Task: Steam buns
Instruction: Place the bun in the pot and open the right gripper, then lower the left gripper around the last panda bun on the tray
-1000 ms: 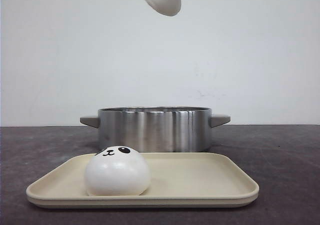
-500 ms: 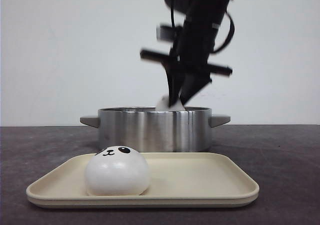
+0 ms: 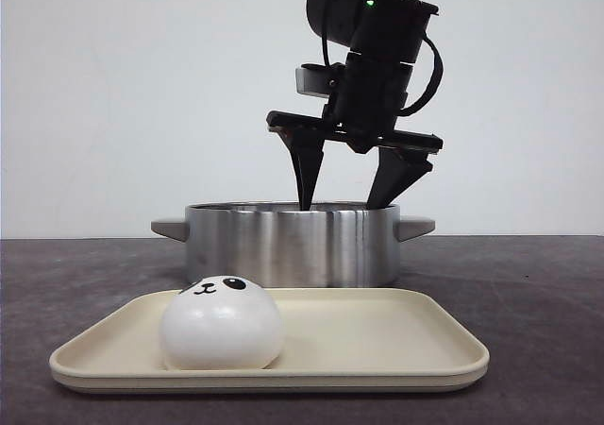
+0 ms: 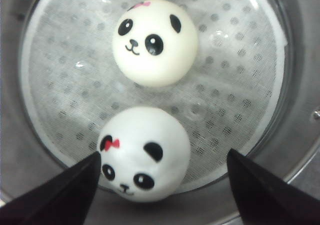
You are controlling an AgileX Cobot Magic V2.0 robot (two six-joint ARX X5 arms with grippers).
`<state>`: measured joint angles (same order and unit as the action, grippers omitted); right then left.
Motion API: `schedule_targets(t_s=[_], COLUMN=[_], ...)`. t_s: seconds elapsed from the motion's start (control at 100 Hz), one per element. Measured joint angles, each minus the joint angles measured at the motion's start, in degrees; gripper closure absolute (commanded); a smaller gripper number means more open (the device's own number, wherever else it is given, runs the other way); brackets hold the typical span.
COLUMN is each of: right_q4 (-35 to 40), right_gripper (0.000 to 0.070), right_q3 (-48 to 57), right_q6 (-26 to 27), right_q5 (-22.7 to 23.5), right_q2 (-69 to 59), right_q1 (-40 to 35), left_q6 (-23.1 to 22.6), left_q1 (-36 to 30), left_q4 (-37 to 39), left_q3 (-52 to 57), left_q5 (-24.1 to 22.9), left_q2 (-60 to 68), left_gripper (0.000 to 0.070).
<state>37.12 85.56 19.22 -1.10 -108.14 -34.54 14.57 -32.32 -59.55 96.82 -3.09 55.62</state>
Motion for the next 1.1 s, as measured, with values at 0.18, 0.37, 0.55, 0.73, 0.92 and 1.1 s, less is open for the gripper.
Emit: schedule_targets(t_s=[0.18, 0.37, 0.55, 0.73, 0.92, 1.1], right_q4=[5.6, 5.9, -1.9, -5.7, -2.8, 0.4], right_gripper=[0.05, 0.0684, 0.0685, 0.0686, 0.0686, 0.0686], right_q3=[4.4, 10.1, 11.5, 11.6, 11.6, 11.6], right_q6=[-0.7, -2.3, -2.3, -2.3, -2.3, -2.3], right_q5=[0.0, -0.3, -0.9, -3.3, -3.9, -6.5], right_q2=[0.3, 6.9, 18.8, 28.6, 35.0, 38.1], right_q1=[0.0, -2.3, -6.8, -9.7, -10.0, -10.0], left_q6=[0.0, 0.2, 2.2, 5.3, 9.0, 10.3], left_q1=[0.0, -1.7, -5.6, -10.7, -14.3, -17.0], left_q4=[-6.4, -12.8, -8.0, -0.5, 7.5, 12.0], left_q3=[0.0, -4.4, -15.0, -28.5, -38.3, -39.0], left_q5=[0.0, 2.4, 5.5, 8.0, 8.0, 8.0], left_q2=[2.1, 5.2, 5.0, 5.7, 10.1, 17.2], left_gripper=[0.0185, 0.0185, 0.0185, 0.0185, 0.018, 0.0])
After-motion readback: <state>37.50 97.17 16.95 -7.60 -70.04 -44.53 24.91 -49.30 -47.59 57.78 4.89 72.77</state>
